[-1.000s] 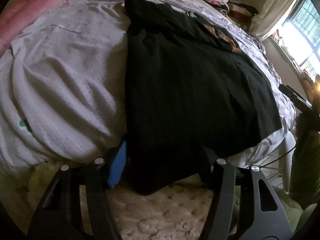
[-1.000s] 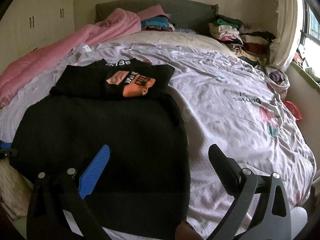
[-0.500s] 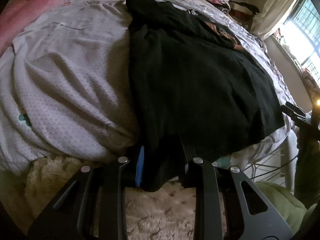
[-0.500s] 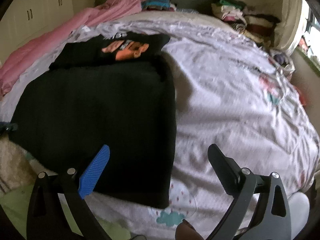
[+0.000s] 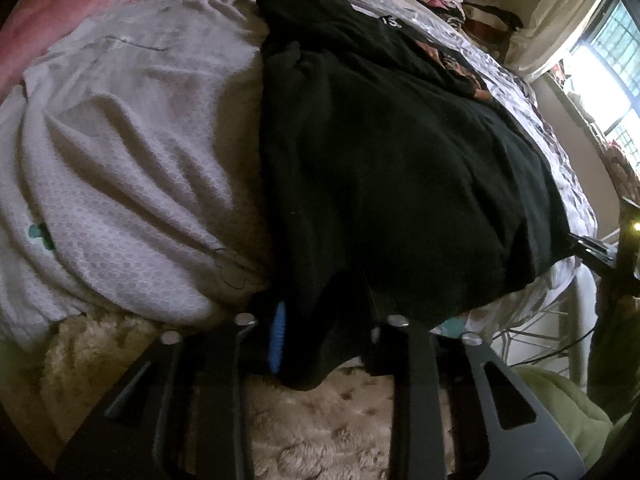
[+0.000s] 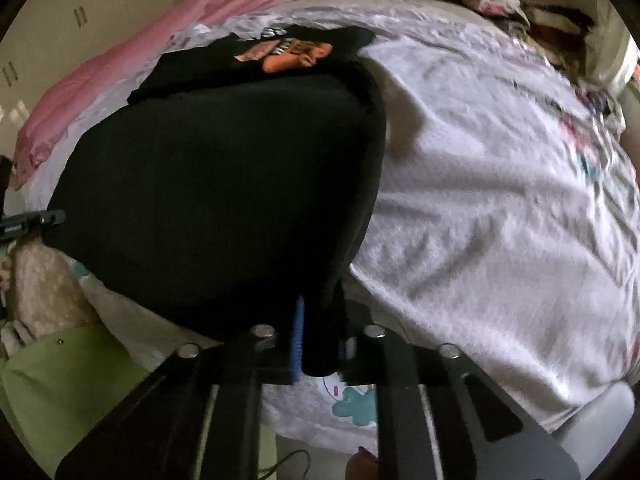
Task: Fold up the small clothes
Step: 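Lift the hem with both tools and fold it over toward the collar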
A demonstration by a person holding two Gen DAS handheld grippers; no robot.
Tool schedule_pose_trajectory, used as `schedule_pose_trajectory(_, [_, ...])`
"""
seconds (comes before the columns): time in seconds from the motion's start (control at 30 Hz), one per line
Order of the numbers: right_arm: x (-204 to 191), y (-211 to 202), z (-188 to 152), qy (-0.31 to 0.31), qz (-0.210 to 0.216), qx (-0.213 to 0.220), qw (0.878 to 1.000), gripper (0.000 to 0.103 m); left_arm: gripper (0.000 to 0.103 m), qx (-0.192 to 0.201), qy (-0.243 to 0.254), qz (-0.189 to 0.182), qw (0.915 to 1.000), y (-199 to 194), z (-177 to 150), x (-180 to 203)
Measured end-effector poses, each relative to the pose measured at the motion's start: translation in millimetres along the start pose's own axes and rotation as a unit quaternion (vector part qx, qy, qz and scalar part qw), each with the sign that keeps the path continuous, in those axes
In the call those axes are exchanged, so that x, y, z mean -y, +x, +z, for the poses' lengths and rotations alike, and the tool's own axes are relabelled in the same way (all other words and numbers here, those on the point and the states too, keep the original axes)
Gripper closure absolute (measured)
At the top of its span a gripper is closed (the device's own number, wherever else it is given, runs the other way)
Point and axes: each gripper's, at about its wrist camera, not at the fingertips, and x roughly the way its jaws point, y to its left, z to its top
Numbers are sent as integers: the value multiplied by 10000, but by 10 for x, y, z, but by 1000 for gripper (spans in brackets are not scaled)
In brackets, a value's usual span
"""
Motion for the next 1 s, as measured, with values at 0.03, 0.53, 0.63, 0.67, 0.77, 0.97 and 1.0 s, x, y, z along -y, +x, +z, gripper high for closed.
schedule_pose_trajectory(0.03, [-7,-20,11,-3,35,34,10000,95,94,22,0,-3,10000,-14,4,6])
schedule_pose_trajectory(0.53, [203,-640,467,620,724,1389,9857,96,101,917,-277,-496,9942,-624,351,-102])
schedule_pose_trajectory(0.63, [251,-695,536,788,765,1543,9819,96,101,1097,-341,-590,9916,-729,437,-81])
schedule_pose_trajectory(0.67, [259,-707,570,827,743,1594,9809,96,101,1154,-332,-589,9910,-758,478,-63])
schedule_pose_trajectory(0.77, [297,-743,661,926,706,1735,9779,96,101,1303,-287,-577,9894,-843,586,-23])
schedule_pose_trajectory(0.97, [353,-822,857,1004,573,1995,9731,96,101,1568,-294,-631,9852,-959,827,23])
schedule_pose_trajectory(1.0, [366,-829,894,1032,575,2029,9720,96,101,1598,-295,-619,9848,-969,857,20])
